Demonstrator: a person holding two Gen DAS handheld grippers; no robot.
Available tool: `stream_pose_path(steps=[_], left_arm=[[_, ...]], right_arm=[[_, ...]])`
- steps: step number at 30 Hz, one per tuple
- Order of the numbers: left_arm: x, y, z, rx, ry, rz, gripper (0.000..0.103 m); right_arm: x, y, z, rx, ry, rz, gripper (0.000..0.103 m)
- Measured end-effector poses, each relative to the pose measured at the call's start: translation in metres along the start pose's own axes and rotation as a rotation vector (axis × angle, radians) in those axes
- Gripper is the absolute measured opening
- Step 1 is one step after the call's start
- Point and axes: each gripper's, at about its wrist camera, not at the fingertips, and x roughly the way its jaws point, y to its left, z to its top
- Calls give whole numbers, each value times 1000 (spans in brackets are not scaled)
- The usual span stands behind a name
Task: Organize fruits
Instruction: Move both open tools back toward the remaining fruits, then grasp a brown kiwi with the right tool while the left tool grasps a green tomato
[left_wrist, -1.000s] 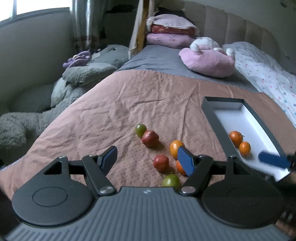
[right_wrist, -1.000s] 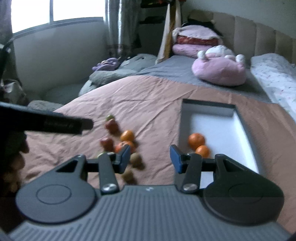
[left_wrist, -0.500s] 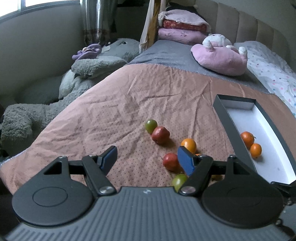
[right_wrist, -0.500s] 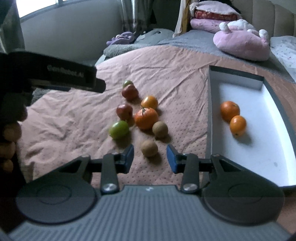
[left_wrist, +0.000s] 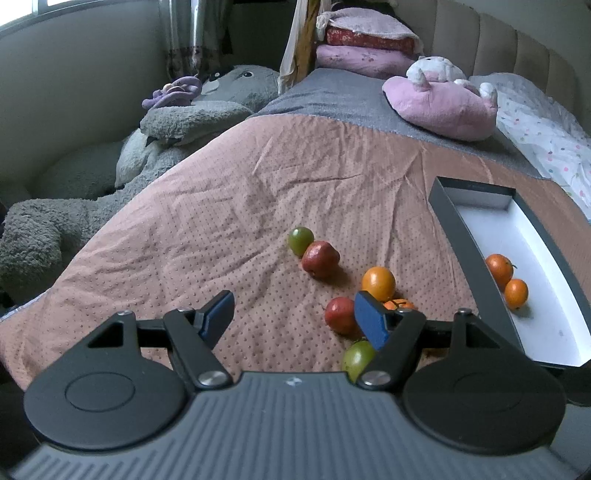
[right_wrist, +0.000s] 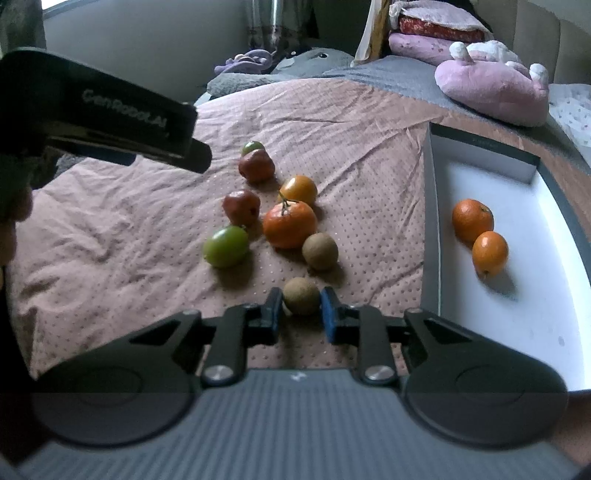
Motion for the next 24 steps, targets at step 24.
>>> stream_pose_path(steps=[24], left_arm=[[36, -34, -28, 138, 157, -70, 69]], right_arm=[[-66, -33, 17, 111, -109, -22, 26]])
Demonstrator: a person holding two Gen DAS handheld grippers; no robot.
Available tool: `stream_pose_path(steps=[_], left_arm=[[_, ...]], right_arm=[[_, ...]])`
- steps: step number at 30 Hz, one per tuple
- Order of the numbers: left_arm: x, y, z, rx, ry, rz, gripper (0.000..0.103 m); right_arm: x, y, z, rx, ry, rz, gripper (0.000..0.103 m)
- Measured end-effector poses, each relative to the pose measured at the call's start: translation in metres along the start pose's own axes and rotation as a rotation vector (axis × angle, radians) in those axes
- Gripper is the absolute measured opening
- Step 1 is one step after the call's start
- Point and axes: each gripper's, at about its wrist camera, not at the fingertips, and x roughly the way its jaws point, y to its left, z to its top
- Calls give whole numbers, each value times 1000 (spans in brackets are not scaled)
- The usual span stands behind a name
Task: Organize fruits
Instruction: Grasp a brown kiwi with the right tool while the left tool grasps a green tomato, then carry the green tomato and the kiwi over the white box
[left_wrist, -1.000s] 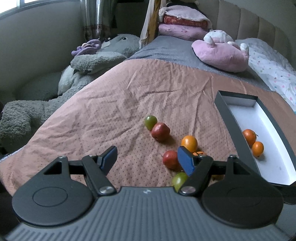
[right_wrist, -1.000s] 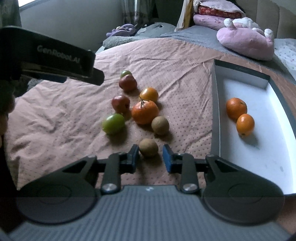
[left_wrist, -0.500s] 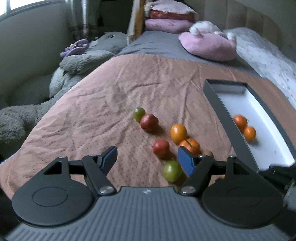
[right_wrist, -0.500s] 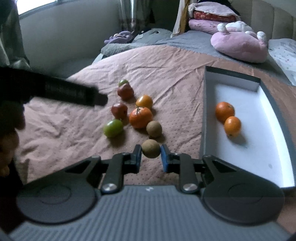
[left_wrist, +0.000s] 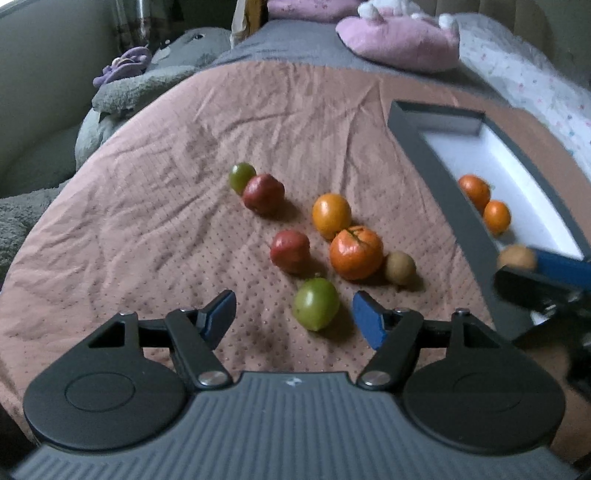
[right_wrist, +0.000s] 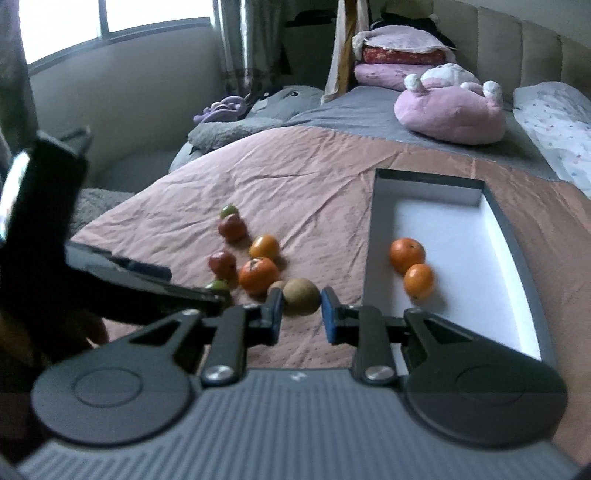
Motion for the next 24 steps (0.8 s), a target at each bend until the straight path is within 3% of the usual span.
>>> stream_pose_path(steps=[8, 10, 13, 18, 24], left_arm=[[21, -7, 0, 44, 22, 8, 55], [20, -9, 1, 47, 22, -16, 41], [20, -10, 1, 51, 25, -39, 34], [14, -5, 2, 22, 23, -48, 33], [-10, 8, 5, -23, -56, -14, 33]], right_arm=[[-2, -10, 2, 28, -6, -7, 26], [-3, -12, 3, 33, -9, -10, 26], [-5, -14, 3, 35, -12, -10, 26], [-12, -14, 5, 30, -27, -12, 26], [-24, -17, 5, 30, -46, -22, 26]])
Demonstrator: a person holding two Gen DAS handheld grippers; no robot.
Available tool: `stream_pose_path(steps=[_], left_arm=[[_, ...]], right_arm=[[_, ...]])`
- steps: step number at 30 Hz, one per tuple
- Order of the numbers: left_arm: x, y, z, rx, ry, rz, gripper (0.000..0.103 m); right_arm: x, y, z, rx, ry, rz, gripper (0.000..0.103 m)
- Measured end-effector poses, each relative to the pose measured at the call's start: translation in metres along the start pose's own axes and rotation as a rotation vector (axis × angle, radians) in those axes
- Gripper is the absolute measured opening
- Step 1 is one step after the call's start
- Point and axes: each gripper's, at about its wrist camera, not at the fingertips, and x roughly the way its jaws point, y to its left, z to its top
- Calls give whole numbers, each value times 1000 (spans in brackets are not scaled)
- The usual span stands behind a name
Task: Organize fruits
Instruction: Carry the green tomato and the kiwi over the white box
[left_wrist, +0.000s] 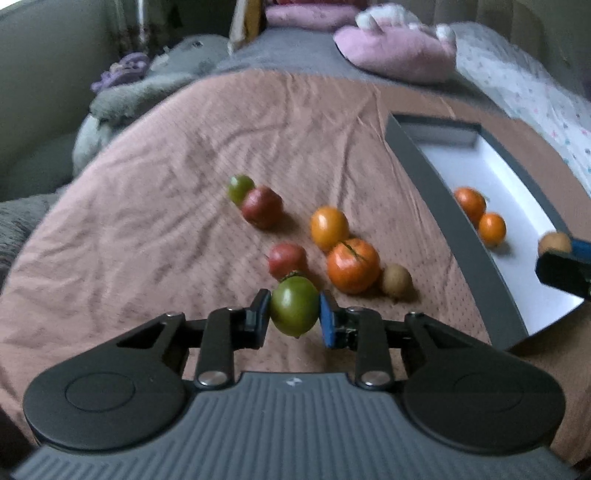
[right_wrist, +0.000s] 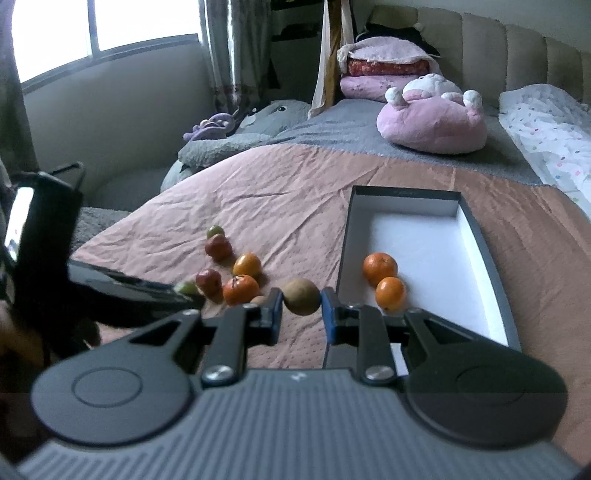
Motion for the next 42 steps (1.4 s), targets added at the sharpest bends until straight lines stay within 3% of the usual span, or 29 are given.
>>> stream_pose_path(steps=[6, 19, 30, 42], left_arm=[[-26, -1, 8, 34, -91, 17, 33], [-47, -4, 21, -12, -86, -23, 33], [-62, -50, 57, 44, -138, -100, 33], [-49, -111, 85, 131, -146, -144, 33]], right_arm=[[-9, -4, 2, -8, -8, -16, 26], [-18, -7, 5, -21, -6, -31, 26], [-27, -26, -2, 8, 6, -61, 26], [-29, -48, -12, 43, 29, -80, 26]])
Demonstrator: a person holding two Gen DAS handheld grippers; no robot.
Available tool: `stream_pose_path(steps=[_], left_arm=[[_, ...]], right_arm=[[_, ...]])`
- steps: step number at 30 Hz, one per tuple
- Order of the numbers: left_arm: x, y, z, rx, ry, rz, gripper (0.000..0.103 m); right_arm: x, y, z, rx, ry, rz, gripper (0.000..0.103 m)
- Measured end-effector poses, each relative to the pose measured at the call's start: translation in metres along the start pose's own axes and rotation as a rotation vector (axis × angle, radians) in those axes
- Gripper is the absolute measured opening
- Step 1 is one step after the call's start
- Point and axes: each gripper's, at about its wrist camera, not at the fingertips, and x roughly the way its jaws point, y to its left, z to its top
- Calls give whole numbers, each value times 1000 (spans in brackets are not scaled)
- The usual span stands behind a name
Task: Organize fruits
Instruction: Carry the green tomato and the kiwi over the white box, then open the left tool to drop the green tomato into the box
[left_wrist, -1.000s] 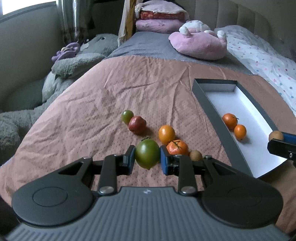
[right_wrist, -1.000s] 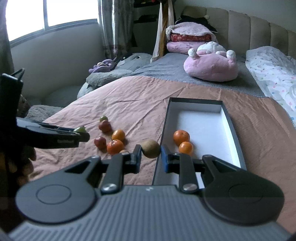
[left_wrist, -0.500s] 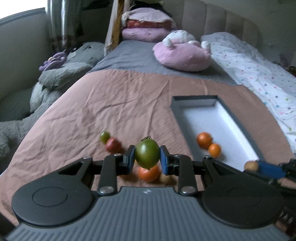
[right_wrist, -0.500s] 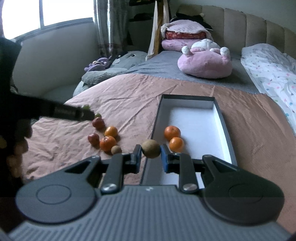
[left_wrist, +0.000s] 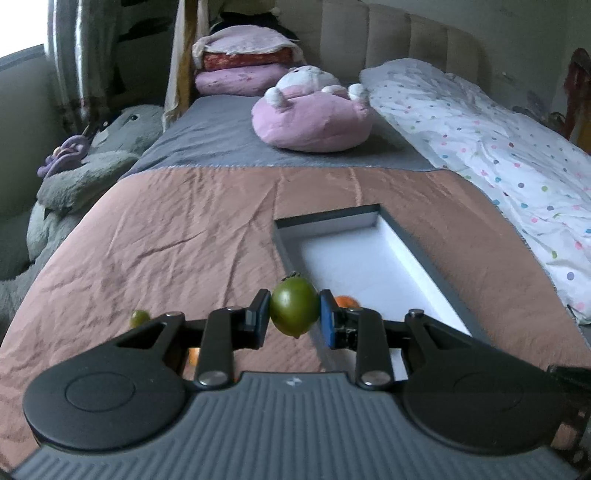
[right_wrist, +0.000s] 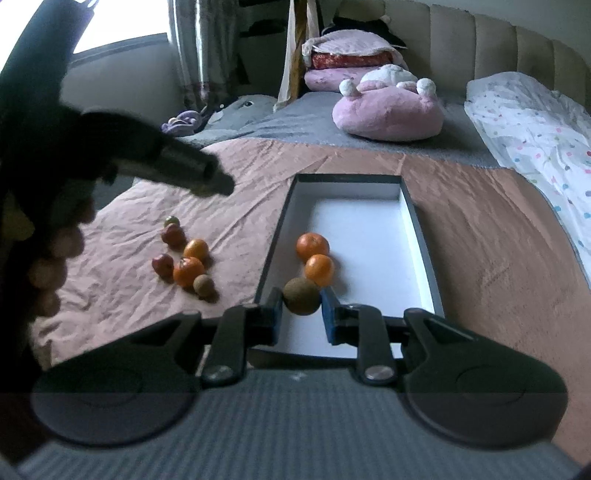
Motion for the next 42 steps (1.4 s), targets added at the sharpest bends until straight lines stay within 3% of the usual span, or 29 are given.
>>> stream_pose_path(steps=[17, 32, 33, 37, 42], left_arm=[[60, -57, 24, 80, 22, -46, 33], [87, -72, 42, 120, 20, -48, 34], [87, -73, 43, 128, 20, -47, 35], [83, -76, 55, 163, -2, -52, 55], [73, -80, 69, 199, -32, -66, 57]], right_arm=[[11, -23, -8, 47, 23, 11, 26], [17, -30, -4, 83, 27, 9, 26], [17, -30, -3, 87, 24, 7, 25], [13, -29, 3, 107, 6, -2, 26], [9, -27, 11, 129, -13, -14, 26]])
